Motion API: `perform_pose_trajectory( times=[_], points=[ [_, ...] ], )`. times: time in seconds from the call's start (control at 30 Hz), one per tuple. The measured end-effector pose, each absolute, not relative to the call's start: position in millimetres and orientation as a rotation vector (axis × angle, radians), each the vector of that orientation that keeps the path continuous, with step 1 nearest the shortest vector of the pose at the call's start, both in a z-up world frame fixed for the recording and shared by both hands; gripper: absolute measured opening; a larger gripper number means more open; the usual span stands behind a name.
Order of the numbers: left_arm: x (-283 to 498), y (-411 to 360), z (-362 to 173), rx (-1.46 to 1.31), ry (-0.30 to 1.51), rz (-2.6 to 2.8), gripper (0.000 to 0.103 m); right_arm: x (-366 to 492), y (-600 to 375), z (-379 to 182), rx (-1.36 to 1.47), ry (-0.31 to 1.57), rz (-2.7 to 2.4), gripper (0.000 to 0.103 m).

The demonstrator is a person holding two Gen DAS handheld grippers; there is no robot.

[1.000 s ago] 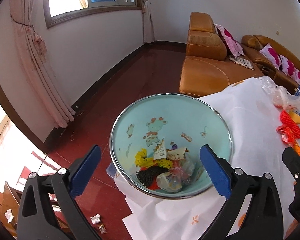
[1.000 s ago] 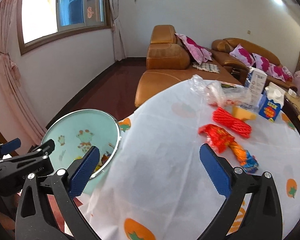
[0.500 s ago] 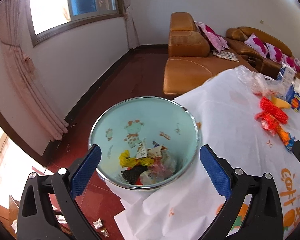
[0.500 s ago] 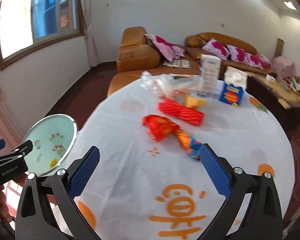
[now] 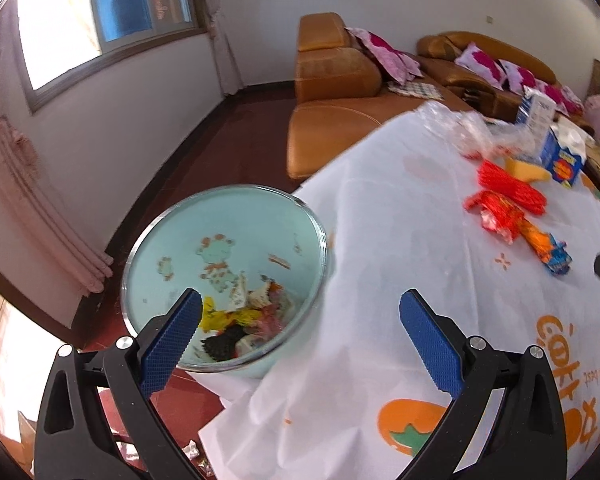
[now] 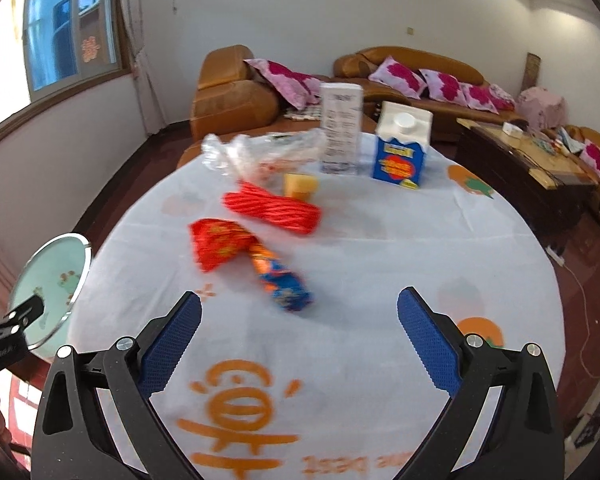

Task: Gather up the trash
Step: 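Move both open tools back toward the remaining trash on the table, then grasp the red-and-blue candy wrapper with the right tool while the left tool grasps the red mesh bag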

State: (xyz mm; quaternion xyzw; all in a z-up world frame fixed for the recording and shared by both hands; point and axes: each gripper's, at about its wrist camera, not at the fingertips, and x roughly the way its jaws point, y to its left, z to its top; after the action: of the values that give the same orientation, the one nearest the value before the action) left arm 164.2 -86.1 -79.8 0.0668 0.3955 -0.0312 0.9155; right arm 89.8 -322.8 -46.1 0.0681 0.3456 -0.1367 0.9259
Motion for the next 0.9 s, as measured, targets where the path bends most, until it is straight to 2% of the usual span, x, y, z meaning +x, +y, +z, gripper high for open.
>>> perform_pose_trajectory(
  times=[0.03,0.1,0.3,0.47,0.57,0.63,0.73,0.9],
  points=[
    [165,-89,-83,0.137,0.823,-0.075,0.097,92,-330,-47,0.137,0.716,-0.286,0.082],
    [169,-95,-90,0.131,0.848,-0.103,0.097,100,-341,-51,0.134,0.744,-0.274,0.075],
    [172,-110,-99,0.154,0.863,-0.128,0.097,133,-352,-62,0.12,0.796,-0.198,0.072],
    [179,-117,-97,0.168,0.86,-0.126,0.097,168,-350,-80,0.139,0.87,-0.123,0.066],
    [184,-119,-98,0.168,0.866,-0.126,0.097,181,-342,-92,0.117,0.906,-0.087,0.058],
    [187,-123,-98,0.172,0.865,-0.128,0.097,186,-339,-100,0.091,0.928,-0.072,0.035],
    [192,-132,-97,0.185,0.857,-0.14,0.097,183,-343,-102,0.111,0.932,-0.048,0.023],
    [203,-160,-95,0.192,0.843,-0.203,0.096,156,-368,-84,0.144,0.902,-0.034,0.022]
  ],
)
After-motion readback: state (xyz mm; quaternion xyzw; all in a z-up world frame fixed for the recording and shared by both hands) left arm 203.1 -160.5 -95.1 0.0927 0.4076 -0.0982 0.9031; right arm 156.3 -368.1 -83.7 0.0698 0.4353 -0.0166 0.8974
